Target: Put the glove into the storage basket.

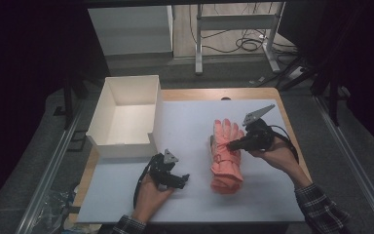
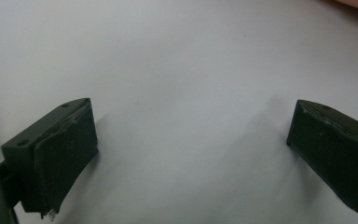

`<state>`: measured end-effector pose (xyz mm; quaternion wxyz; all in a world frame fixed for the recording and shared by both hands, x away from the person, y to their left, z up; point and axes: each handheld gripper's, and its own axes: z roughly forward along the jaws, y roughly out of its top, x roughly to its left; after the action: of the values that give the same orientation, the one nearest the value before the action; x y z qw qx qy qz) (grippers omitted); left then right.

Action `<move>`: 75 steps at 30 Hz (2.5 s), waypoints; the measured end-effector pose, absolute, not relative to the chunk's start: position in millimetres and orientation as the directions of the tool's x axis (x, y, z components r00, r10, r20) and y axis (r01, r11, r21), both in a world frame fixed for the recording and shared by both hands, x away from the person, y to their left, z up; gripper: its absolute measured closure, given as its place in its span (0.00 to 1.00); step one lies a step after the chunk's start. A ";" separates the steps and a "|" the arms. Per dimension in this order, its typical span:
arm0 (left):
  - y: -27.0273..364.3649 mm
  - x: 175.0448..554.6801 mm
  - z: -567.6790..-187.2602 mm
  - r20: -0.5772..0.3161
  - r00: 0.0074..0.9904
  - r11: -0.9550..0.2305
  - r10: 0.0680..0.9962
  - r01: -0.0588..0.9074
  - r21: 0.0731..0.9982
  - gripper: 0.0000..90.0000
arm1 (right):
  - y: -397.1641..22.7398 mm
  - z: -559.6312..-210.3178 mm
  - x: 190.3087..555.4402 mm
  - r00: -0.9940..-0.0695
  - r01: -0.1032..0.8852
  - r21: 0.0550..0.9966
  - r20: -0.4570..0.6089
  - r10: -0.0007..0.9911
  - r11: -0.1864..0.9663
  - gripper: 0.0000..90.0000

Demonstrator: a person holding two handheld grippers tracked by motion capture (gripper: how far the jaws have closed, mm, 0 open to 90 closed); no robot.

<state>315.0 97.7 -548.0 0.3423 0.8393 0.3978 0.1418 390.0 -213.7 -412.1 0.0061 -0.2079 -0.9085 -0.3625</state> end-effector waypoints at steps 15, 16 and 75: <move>97.6 315.0 -548.2 -0.033 0.643 -0.449 0.765 0.570 0.689 0.02 | -207.9 -451.0 391.3 -0.920 0.372 0.599 0.138 0.367 0.709 0.96; 97.6 315.0 -548.2 -0.033 0.643 -0.449 0.765 0.570 0.689 0.02 | -207.9 -451.0 391.3 -0.920 0.372 0.599 0.138 0.367 0.709 0.96; 97.7 314.9 -548.1 -0.034 0.644 -0.450 0.765 0.571 0.687 0.02 | -260.4 -526.4 301.7 -0.838 0.464 0.711 0.159 0.522 0.528 0.94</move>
<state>314.9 97.7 -548.1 0.3420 0.8395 0.3977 0.1417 301.7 -260.4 -526.4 -0.0367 -0.2823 -0.8733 -0.3953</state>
